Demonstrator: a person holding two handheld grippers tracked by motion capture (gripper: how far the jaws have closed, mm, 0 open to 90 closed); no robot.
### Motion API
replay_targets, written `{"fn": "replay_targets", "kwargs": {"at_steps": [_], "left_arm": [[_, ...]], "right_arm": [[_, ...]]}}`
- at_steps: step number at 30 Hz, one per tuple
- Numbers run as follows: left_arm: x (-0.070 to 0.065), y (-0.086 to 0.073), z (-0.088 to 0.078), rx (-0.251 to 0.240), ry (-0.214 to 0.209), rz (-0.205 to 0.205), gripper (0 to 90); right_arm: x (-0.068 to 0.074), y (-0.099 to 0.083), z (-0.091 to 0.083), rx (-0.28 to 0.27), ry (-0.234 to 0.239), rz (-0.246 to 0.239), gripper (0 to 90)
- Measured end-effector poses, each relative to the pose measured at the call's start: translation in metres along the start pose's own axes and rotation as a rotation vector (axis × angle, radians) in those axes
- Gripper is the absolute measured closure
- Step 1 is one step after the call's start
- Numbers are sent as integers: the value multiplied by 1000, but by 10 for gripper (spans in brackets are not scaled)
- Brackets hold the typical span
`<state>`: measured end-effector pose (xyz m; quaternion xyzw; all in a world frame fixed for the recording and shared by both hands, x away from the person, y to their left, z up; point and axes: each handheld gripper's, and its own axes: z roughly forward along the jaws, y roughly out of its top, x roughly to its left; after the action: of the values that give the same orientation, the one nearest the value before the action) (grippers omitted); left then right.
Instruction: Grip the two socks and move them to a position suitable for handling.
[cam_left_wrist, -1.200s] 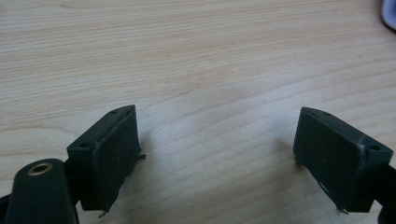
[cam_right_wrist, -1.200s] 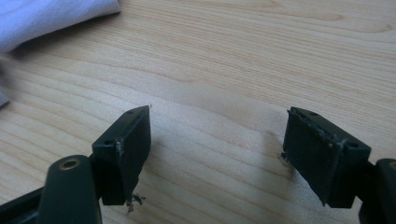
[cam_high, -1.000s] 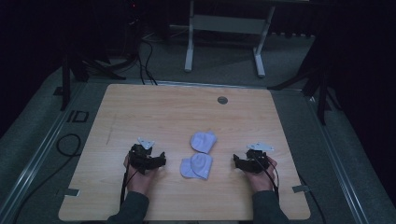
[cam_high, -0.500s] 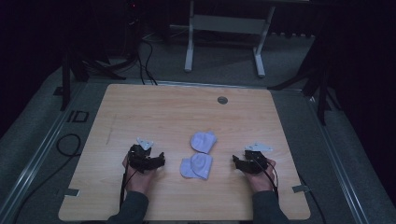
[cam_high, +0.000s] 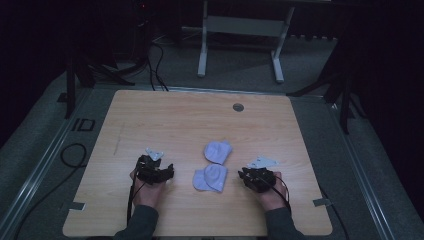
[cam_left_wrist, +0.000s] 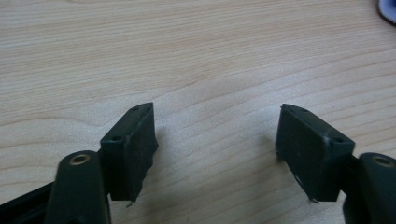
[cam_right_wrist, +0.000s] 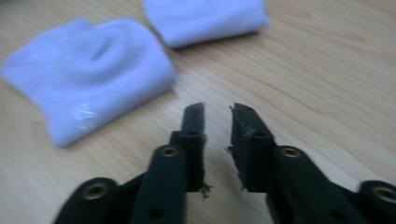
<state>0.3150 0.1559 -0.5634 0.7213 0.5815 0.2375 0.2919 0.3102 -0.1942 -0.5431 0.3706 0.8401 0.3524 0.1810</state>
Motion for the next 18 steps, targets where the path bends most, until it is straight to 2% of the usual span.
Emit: {"fn": "replay_targets", "kwargs": {"at_steps": [2,4,5,9,11,15,18], "left_arm": [[0,0,0,-4,2,-2,302],[0,0,0,-4,2,-3,305],[0,-1,0,-6,2,-4,312],[0,-1,-1,-10,-5,-17,319],[0,-1,-2,-9,-13,-22,331],[0,-1,-3,-1,-11,-18,357],[-1,-1,-5,4,-19,-27,433]], "right_arm": [[7,3,-1,1,14,-19,871],[10,5,-1,1,25,-22,888],[17,8,0,3,56,-31,897],[31,14,5,2,101,-63,895],[37,17,8,17,106,-79,895],[45,20,16,20,121,-70,858],[46,19,24,24,123,-51,865]]}}
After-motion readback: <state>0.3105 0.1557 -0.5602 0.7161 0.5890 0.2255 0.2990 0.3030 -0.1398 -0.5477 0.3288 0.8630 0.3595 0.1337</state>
